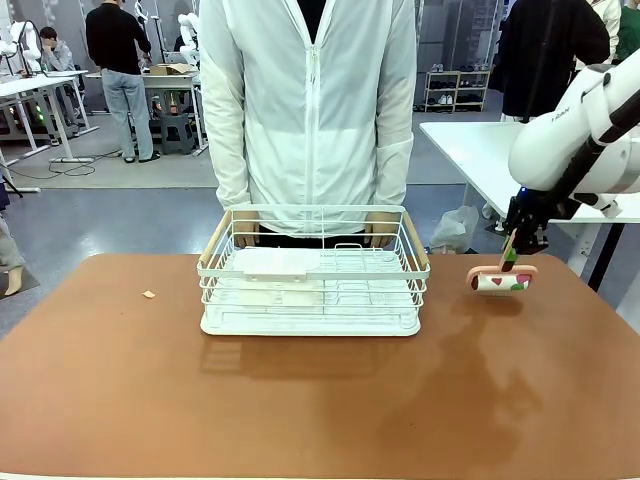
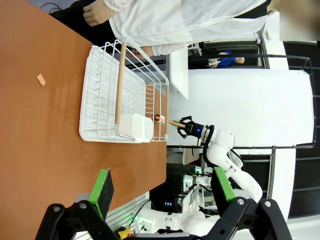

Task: Clean the table.
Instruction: Place the Lint Roller down when the Dish drying rack is positioned in the middle of the table.

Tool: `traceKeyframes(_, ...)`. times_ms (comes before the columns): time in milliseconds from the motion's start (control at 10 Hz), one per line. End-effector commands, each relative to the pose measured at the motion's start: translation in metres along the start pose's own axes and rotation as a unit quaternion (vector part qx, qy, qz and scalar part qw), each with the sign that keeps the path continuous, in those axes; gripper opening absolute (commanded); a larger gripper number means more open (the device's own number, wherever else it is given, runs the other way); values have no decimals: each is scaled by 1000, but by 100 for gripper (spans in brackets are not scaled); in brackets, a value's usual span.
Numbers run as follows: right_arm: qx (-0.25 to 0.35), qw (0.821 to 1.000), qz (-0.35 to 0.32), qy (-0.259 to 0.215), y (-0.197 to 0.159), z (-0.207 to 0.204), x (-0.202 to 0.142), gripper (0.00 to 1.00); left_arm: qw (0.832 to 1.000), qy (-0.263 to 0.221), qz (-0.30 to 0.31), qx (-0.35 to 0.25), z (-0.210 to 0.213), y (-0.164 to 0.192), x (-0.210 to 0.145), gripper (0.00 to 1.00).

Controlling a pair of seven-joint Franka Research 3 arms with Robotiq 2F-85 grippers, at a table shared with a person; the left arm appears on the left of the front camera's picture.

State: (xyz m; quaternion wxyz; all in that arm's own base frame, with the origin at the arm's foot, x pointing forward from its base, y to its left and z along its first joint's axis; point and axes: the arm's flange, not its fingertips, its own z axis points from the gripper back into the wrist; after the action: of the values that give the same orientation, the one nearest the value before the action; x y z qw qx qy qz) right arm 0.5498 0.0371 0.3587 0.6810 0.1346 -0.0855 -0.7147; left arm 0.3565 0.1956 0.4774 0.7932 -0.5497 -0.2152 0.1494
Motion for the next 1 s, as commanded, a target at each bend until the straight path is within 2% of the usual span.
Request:
traceKeyframes(0, 10, 1000, -6, 17, -10, -13, 3, 21, 1000, 0, -4, -13, 3, -1, 0, 100)
traceKeyframes(400, -22, 999, -6, 28, -24, -16, 14, 21, 1000, 0, -4, -13, 3, -1, 0, 100)
traceKeyframes(500, -24, 999, 0, 23, -26, -11, 12, 28, 1000, 0, -4, -13, 3, -1, 0, 100)
traceKeyframes(600, -36, 999, 1, 15, -27, -6, 11, 58, 1000, 0, -4, -13, 3, -1, 0, 100)
traceKeyframes(700, -46, 999, 2, 5, -29, 2, 9, 65, 1000, 0, -4, -13, 3, -1, 0, 100)
traceKeyframes(800, -56, 998, 7, -6, -32, 11, 10, 94, 1000, 0, -4, -13, 3, -1, 0, 100)
traceKeyframes(900, -68, 998, 12, -15, -36, 15, 8, 100, 1000, 0, -4, -13, 3, -1, 0, 100)
